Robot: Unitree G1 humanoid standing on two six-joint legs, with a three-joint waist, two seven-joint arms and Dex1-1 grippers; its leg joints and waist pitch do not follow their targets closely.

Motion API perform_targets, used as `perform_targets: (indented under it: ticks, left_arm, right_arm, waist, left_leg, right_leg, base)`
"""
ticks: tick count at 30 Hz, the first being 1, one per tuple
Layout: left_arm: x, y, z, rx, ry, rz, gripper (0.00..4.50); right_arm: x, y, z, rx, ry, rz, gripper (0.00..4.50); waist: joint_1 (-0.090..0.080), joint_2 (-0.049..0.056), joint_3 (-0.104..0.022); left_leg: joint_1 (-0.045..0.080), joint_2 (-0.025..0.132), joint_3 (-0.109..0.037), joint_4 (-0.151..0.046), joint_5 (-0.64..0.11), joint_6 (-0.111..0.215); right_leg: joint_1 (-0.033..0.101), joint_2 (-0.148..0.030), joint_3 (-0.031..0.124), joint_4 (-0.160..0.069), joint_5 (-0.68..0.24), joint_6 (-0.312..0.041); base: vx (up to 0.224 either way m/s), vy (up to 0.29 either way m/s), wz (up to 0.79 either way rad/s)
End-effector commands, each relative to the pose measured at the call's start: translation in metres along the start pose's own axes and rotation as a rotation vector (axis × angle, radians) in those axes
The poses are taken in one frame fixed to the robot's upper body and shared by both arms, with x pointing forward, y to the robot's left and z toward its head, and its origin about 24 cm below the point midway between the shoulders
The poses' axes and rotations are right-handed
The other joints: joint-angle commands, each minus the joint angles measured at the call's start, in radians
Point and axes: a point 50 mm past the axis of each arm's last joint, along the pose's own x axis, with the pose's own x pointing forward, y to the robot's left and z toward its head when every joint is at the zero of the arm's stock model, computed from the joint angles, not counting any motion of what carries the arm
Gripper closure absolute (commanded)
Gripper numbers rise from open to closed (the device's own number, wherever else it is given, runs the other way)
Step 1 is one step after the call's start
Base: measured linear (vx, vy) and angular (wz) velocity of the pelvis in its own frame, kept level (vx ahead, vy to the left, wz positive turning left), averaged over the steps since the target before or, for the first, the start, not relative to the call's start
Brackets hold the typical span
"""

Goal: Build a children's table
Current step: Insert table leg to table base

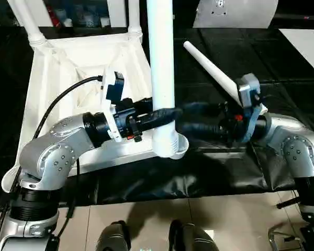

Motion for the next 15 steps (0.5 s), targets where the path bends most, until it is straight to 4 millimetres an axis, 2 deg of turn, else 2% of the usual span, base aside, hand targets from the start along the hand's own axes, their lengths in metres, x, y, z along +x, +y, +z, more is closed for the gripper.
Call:
perform_targets:
  ticks: [1,6,11,15]
  left_arm:
    - [0.007,-0.007,0.004,0.053,0.005,-0.047,2.48]
    - [0.014,-0.011,0.003,0.073,0.002,-0.059,2.48]
    - [0.019,-0.016,0.002,0.108,0.013,-0.085,2.48]
    - [0.024,-0.02,0.0,0.151,0.033,-0.106,2.48]
  right_arm:
    - [0.005,0.004,-0.001,-0.013,0.036,0.03,0.04]
    - [0.015,0.002,-0.006,-0.015,0.069,0.029,0.04]
    - [0.022,0.001,-0.009,0.0,0.078,0.035,0.04]
    - [0.025,-0.001,-0.009,0.008,0.081,0.039,0.38]
  waist:
    - [0.003,0.005,-0.107]
    - [0.001,-0.001,-0.106]
    - [0.001,0.0,-0.105]
    - [-0.001,-0.001,-0.106]
  left_leg:
    - [0.024,0.051,-0.018,-0.059,-0.136,0.072]
    - [0.022,0.051,-0.018,-0.059,-0.134,0.069]
    - [0.021,0.051,-0.019,-0.06,-0.134,0.068]
    - [0.023,0.051,-0.019,-0.059,-0.132,0.068]
  right_leg:
    - [0.073,-0.084,0.062,-0.07,-0.325,-0.181]
    - [0.074,-0.086,0.063,-0.072,-0.336,-0.177]
    - [0.074,-0.087,0.063,-0.071,-0.343,-0.168]
    - [0.074,-0.086,0.063,-0.071,-0.339,-0.167]
  base:
    - [0.0,0.0,0.0]
    - [0.0,0.0,0.0]
    - [0.0,0.0,0.0]
    - [0.0,0.0,0.0]
